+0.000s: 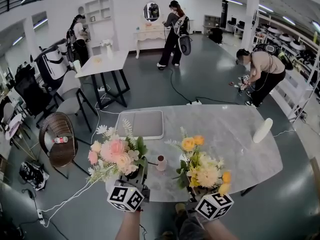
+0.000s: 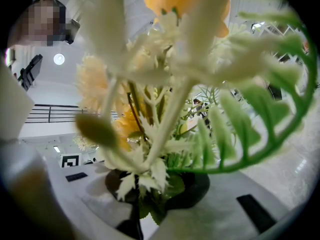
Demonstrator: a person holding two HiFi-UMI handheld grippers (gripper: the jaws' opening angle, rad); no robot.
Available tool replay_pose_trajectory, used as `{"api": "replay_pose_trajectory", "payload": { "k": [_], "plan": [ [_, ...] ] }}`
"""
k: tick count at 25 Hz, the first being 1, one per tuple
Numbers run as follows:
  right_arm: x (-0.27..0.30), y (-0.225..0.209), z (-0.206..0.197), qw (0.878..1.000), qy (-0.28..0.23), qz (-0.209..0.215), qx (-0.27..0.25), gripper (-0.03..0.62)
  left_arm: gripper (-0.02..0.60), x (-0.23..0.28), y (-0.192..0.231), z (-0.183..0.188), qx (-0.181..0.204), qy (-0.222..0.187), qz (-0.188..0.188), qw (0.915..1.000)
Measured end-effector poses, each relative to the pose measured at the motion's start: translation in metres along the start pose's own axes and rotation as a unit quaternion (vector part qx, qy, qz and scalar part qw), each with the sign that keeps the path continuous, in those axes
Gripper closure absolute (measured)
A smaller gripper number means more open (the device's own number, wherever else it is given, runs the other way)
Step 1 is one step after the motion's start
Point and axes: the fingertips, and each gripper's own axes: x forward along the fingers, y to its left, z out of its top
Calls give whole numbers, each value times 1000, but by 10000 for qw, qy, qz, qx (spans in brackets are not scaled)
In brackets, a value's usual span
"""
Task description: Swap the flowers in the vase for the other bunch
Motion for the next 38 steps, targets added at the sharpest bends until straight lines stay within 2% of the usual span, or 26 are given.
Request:
{"api": "replay_pose_trajectory", "payload": {
  "k": [7, 29, 38],
  "plan": [
    [0, 5, 6, 10000, -1, 66, -46, 503, 494, -9, -2, -3, -71, 68, 74, 9999],
    [-17, 28, -13, 10000, -31, 12, 18, 503, 495, -56, -3, -11, -207, 131, 75, 9997],
    [-13, 37, -18, 9999, 4, 105, 19, 503, 495, -70, -4, -21, -20, 272, 18, 9996]
  ]
}}
